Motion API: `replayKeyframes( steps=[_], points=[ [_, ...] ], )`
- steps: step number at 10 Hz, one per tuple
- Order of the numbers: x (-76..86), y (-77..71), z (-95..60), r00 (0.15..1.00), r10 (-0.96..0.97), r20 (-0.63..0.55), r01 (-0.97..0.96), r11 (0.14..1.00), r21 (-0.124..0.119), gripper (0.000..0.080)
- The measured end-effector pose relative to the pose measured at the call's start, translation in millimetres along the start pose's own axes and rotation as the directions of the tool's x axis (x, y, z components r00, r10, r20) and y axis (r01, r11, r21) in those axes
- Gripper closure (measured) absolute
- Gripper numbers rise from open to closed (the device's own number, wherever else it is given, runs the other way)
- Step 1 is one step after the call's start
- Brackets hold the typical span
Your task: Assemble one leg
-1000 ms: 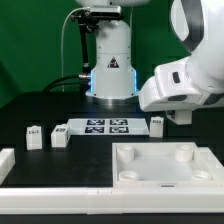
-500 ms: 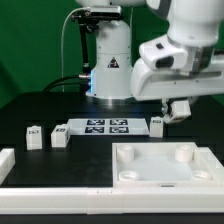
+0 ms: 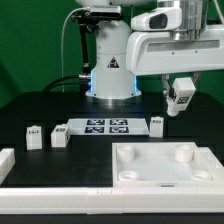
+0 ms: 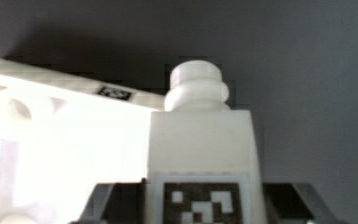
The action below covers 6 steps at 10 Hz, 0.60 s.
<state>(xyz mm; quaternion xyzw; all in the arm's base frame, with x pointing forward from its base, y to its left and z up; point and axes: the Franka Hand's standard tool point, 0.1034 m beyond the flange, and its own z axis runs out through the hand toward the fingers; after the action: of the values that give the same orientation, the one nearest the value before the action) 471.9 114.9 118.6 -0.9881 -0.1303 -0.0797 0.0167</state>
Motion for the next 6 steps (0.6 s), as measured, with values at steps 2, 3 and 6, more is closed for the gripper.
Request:
replayKeyframes(
  steps=[2, 3, 6],
  points=[
    [-3.4, -0.6, 2.3, 1.0, -0.002, -0.012, 0.002, 1.0, 0.001, 0.0512],
    [17.6, 1.4, 2.3, 0.995, -0.088, -0.035, 0.089, 0.996, 0.003, 0.0512],
    [102.3, -3.8, 7.6, 0.977, -0.175, -0.12, 0.178, 0.984, 0.01, 0.0512]
  ],
)
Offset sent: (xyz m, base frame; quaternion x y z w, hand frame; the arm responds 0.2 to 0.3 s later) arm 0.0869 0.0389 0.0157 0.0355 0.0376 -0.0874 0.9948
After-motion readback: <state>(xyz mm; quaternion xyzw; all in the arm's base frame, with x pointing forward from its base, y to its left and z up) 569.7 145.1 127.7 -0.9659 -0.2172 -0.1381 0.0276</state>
